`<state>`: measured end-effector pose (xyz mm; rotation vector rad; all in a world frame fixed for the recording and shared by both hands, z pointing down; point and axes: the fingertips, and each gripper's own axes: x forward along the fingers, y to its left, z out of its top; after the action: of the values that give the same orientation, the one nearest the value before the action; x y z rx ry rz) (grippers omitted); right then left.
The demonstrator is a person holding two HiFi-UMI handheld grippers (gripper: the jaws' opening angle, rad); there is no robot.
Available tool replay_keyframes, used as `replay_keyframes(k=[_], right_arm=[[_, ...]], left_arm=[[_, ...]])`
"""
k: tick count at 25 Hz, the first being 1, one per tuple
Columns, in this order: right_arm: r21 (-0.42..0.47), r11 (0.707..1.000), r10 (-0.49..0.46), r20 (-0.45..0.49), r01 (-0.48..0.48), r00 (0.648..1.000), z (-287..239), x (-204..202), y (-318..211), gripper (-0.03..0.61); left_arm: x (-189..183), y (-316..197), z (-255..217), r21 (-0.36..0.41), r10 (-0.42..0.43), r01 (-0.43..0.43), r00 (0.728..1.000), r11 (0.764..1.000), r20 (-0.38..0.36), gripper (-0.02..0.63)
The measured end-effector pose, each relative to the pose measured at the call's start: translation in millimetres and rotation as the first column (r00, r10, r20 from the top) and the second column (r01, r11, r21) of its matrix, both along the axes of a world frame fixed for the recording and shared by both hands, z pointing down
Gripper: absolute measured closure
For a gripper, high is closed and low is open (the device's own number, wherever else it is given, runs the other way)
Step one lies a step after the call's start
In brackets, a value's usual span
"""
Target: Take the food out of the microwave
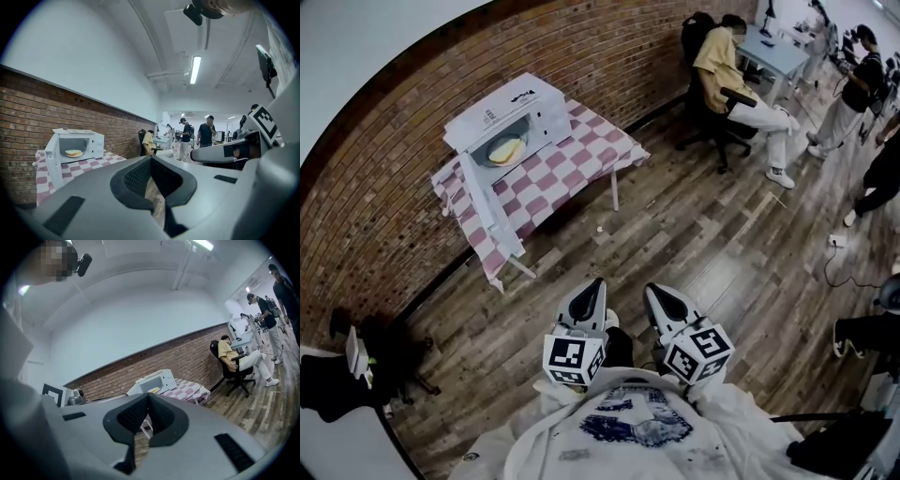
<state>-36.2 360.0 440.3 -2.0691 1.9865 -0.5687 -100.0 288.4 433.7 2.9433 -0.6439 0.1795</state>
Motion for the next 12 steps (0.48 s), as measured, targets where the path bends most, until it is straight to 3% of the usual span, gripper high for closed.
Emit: replay_keyframes(k=[12], right_arm=[[-0.035,0.997,-0.068,-0.019,0.067,0.998,-8,32,-137,0.565]], left_arm=[[29,-139,-6,-0.026,-0.076,0.076,0.997,0.997,-0.012,0.604]])
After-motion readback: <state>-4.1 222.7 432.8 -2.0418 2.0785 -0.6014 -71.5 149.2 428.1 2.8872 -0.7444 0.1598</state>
